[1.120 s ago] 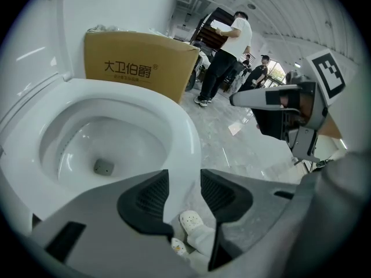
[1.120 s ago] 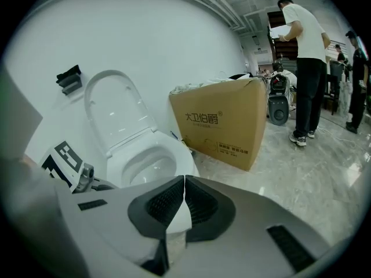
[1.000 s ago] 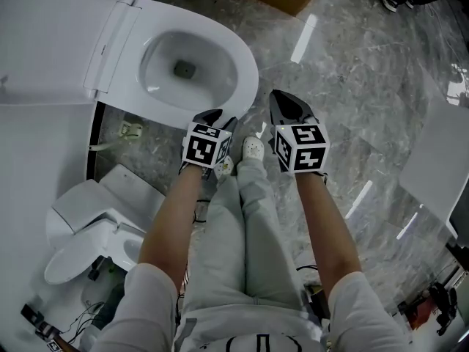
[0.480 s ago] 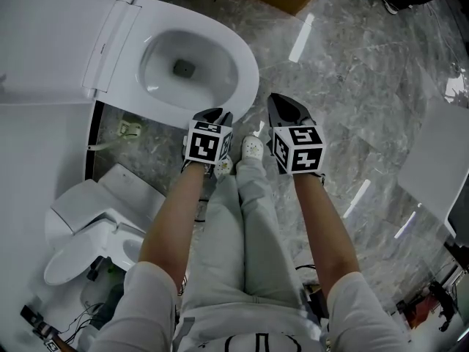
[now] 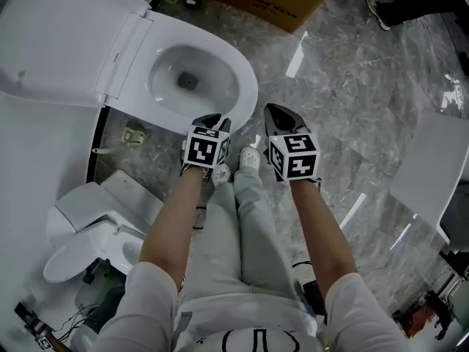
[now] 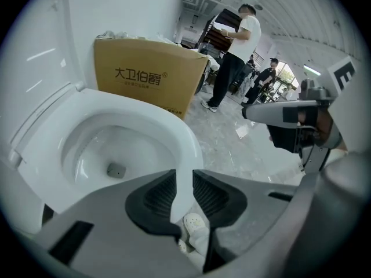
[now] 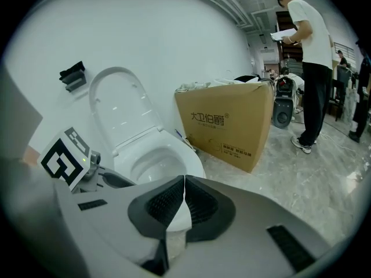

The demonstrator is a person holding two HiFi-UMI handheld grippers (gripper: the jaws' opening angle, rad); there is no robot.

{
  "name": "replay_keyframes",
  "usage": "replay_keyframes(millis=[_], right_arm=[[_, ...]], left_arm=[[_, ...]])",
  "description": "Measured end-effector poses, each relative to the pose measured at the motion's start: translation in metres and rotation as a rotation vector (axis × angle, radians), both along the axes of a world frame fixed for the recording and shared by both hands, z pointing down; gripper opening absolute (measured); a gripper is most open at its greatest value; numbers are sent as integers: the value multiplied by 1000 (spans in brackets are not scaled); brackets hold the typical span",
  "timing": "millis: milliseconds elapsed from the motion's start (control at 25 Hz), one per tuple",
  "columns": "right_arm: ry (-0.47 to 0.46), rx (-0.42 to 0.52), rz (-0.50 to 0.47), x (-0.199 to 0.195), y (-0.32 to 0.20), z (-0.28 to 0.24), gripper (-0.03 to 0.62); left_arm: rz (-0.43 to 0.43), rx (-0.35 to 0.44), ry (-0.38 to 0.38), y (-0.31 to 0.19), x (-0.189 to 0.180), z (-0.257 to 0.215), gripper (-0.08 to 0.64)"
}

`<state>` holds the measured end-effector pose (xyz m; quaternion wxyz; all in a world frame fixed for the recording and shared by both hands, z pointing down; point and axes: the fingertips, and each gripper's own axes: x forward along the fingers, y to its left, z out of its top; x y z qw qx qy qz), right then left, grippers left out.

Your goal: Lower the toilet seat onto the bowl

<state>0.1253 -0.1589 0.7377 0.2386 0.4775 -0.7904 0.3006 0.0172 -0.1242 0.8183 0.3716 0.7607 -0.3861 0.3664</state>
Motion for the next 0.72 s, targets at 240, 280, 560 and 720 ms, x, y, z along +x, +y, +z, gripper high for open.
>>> replay_keyframes(millis=[240,280,560,720], right_arm=[[22,16,-48,-9,2,-29,29],[27,21,-54,-10,2,-34,29],[36,46,-54,-15,-1,-73,29],[40,56,-57,-16,3,-96,29]], left_arm=[[-21,21,4,-3,-10,-33,89],[-19,24,5,-3,-11,-39,89],[-21,45,12,0,-19,-78,89],[-41,63,23,-1,-21,-103,89]])
